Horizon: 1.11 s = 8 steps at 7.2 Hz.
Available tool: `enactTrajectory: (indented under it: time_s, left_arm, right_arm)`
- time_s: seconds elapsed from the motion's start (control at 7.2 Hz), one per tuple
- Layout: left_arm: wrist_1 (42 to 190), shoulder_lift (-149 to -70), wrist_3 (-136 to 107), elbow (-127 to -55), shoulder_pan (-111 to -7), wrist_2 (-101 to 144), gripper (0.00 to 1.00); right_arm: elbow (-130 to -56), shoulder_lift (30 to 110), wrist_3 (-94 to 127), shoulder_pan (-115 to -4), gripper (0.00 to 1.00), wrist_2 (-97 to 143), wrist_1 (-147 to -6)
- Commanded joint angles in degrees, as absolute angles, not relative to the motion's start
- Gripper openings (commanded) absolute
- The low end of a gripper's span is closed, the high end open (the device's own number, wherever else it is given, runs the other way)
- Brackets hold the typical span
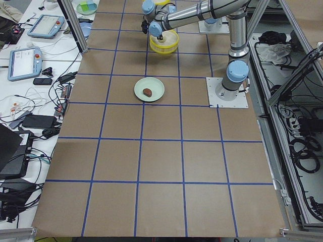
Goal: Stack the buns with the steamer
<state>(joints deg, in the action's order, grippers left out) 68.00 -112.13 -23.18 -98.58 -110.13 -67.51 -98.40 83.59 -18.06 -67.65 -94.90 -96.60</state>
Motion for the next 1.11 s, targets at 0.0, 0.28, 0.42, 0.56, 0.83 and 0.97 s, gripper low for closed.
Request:
enactTrajectory:
  time_s: [0.0, 0.28, 0.42, 0.56, 0.83, 0.97]
  left_arm:
    - [68.38, -111.89, -25.05, -98.35, -110.13, -68.46, 1.00]
    - [73.62, -110.23, -24.44, -97.39, -108.91, -79.13, 1.00]
    - [76.87, -108.91, -24.00, -95.73, -106.20, -80.93, 1.00]
    - [80.56, -107.77, -20.25, -92.84, -102.69, -81.99, 1.00]
    - [83.67, -106.53, -7.89, -89.74, -94.44, -89.96, 1.00]
    - [83.24, -106.44, -1.04, -89.74, -90.74, -93.39, 1.00]
  right_arm:
    - [-99.66, 84.02, -11.09, -73.72, 0.00, -93.00, -96.59]
    - [-100.55, 84.02, -10.20, -74.97, 0.00, -91.25, -96.68]
    - [-100.63, 83.94, -9.15, -76.36, 0.00, -90.53, -96.77]
    - [-102.29, 84.02, -5.83, -79.25, 0.00, -90.70, -97.55]
    - [-104.75, 83.94, -1.43, -85.92, 0.00, -89.57, -99.22]
    - [-105.03, 83.41, 2.60, -89.18, 0.00, -89.56, -101.06]
